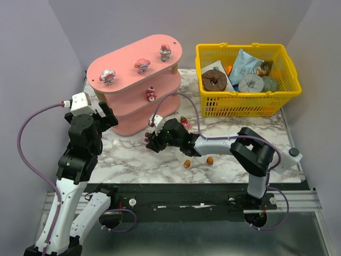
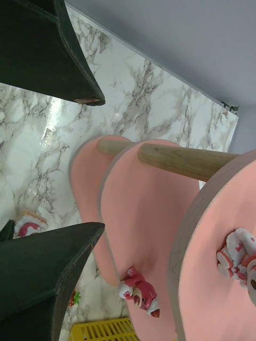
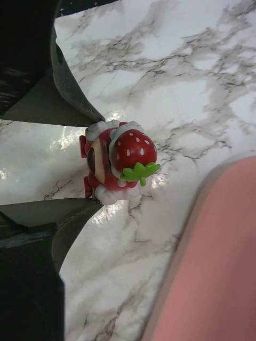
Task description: Place and organize the plastic toys onto the shelf
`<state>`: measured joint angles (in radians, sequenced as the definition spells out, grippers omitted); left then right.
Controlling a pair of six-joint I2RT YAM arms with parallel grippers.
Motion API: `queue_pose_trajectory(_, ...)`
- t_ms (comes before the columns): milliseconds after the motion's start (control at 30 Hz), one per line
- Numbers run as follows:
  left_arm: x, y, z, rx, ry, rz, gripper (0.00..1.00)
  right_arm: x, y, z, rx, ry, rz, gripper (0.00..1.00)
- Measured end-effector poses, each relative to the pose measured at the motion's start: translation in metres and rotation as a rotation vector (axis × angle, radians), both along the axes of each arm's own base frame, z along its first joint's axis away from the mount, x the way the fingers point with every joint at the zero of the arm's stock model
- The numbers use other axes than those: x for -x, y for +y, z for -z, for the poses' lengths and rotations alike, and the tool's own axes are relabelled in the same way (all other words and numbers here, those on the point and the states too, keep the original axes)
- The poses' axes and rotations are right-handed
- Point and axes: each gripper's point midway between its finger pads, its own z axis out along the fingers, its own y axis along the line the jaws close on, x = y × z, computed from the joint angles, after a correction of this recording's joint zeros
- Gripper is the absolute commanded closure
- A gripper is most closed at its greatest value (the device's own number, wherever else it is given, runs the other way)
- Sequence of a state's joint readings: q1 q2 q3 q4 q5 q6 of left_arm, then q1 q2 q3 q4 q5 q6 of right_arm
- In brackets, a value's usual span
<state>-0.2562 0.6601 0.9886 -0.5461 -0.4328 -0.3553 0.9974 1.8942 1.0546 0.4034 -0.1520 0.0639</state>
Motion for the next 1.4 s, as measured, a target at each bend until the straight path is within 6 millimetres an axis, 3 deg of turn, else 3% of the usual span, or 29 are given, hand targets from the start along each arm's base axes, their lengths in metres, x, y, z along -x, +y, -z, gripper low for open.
queue_pose_trajectory(267, 0.002, 0.004, -0.002, 0.002, -0.008, -0.022, 0.01, -0.015, 0.008, -0.072, -0.057, -0.048, 0.079, 0.74)
queue_pose_trajectory(633, 0.011, 0.020, -0.009, 0.008, -0.043, -0.108, 0.01, -0.048, 0.043, -0.172, -0.153, -0.105, 0.268, 0.73)
queue_pose_trajectory(733, 0.015, 0.024, -0.012, 0.014, -0.057, -0.128, 0.01, -0.059, 0.049, -0.174, -0.152, -0.097, 0.318, 0.73)
queue_pose_trajectory(933, 0.019, 0.030, -0.014, 0.019, -0.070, -0.163, 0.01, -0.073, 0.060, -0.149, -0.096, -0.069, 0.382, 0.73)
queue_pose_trajectory(1400, 0.023, 0.036, -0.015, 0.019, -0.073, -0.193, 0.01, -0.079, 0.085, -0.151, -0.063, -0.110, 0.472, 0.65)
